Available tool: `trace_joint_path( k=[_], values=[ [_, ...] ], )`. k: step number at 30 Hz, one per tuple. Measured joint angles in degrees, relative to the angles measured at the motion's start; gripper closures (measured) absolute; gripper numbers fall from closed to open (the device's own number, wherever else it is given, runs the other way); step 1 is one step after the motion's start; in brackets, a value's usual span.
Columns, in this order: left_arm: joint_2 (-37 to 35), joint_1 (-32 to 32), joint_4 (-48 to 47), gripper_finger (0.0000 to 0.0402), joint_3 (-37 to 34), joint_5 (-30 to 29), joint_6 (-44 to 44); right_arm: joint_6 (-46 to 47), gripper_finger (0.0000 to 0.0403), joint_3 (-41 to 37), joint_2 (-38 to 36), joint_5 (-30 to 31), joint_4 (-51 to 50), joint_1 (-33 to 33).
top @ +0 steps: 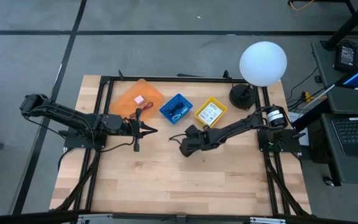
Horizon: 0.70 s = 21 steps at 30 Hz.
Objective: Pick and place items into bin
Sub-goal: Put the green charger adapter into the orange bin
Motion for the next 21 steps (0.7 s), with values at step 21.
trace_joint_path(
  k=[21],
  values=[
    [0.91,-0.73,-0.12,0.0398,0.00,10.93,-5.57,-14.97,0.0278,2.82,-11.65,12.90,2.59,12.43]
  ],
)
